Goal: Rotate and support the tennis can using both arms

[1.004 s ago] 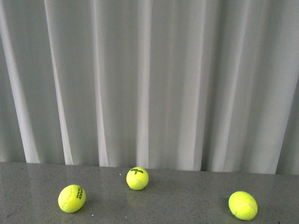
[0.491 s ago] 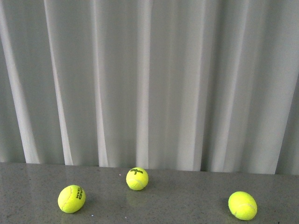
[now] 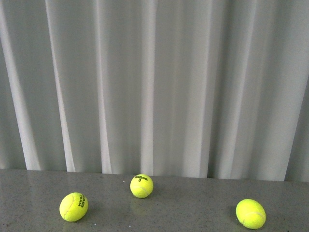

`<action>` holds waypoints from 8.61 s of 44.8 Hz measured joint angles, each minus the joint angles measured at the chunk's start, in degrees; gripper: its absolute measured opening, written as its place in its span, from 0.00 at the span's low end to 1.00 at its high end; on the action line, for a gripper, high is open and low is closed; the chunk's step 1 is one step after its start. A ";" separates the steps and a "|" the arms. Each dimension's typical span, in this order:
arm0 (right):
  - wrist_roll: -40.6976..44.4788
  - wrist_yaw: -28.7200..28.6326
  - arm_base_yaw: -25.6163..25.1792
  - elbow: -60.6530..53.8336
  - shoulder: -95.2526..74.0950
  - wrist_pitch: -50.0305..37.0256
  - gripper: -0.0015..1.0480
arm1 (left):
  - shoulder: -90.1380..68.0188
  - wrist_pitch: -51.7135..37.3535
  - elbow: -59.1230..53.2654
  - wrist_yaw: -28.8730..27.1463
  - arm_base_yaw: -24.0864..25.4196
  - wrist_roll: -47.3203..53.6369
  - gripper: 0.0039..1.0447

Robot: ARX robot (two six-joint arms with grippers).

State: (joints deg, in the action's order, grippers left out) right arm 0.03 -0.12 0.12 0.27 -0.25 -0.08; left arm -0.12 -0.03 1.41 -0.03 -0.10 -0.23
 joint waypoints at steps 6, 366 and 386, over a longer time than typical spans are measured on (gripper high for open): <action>0.00 0.00 0.00 0.00 0.00 0.00 0.93 | 0.00 0.00 0.00 0.00 0.00 -0.02 0.94; 0.00 0.00 -0.04 0.00 0.04 0.04 0.93 | -11.63 -11.96 -0.02 -0.11 0.00 0.00 0.03; 0.00 0.02 -0.04 0.00 0.04 0.04 0.93 | -0.11 -0.02 0.00 0.00 0.00 0.02 0.03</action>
State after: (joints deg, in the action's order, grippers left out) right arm 0.03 -0.10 0.08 0.27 -0.21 -0.03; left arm -0.23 -0.05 1.41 -0.03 -0.10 -0.21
